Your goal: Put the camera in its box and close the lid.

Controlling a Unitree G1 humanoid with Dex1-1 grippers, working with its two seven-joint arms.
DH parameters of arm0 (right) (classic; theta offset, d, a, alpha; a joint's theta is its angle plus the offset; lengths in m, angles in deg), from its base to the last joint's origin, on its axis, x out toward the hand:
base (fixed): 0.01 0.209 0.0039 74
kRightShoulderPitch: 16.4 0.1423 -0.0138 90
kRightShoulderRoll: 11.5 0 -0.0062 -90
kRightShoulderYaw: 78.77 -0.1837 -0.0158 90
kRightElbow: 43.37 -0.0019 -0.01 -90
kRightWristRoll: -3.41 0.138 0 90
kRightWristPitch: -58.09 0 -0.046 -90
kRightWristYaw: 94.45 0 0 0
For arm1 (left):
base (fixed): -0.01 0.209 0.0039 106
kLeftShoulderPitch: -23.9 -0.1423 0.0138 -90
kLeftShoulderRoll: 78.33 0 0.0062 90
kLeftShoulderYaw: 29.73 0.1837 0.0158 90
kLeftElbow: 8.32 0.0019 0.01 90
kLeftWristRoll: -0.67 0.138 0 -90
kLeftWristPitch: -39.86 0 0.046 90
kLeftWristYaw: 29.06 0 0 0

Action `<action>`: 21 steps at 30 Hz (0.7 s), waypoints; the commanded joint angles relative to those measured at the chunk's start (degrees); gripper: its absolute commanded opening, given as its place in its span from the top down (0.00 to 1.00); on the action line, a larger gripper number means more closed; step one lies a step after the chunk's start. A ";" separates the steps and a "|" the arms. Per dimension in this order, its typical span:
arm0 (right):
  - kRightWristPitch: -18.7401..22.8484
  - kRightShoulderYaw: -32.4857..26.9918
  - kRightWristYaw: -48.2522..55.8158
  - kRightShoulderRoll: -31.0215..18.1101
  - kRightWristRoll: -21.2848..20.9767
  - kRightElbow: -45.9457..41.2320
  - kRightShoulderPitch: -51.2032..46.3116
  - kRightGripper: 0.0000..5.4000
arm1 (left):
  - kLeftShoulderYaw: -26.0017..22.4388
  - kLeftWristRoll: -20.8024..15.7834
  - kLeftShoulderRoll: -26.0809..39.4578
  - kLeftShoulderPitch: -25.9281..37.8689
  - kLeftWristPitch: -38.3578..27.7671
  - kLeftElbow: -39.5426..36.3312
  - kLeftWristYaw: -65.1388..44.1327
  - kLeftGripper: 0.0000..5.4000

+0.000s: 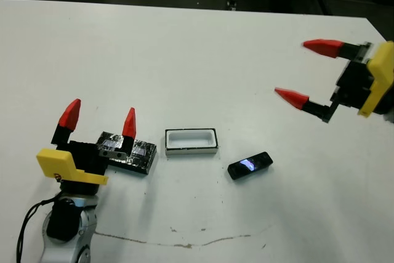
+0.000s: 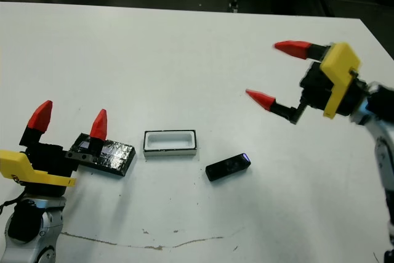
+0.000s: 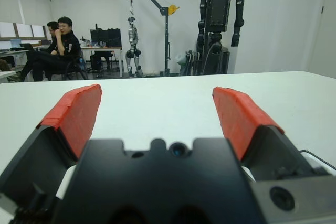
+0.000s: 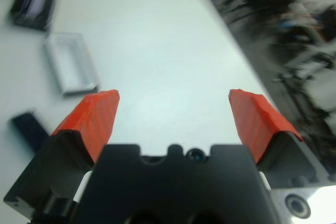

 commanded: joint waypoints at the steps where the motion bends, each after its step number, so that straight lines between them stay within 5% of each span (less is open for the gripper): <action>1: -2.31 5.05 8.41 -3.30 -3.50 3.01 6.23 0.00 | 0.16 0.12 0.01 -0.46 0.28 0.04 0.12 0.00; 6: -5.11 11.35 19.71 -2.60 -5.71 7.53 12.60 0.00 | 0.03 -0.32 -0.07 -0.56 0.31 0.09 0.11 0.00; 10: -3.14 17.93 26.46 -2.34 -9.85 8.31 17.72 0.00 | 0.03 -0.11 0.07 -0.31 0.51 0.03 0.14 0.00; 21: -5.29 30.82 27.57 -1.92 -6.23 12.17 20.34 0.00 | 0.26 0.08 0.21 -0.31 0.94 -0.43 0.14 0.00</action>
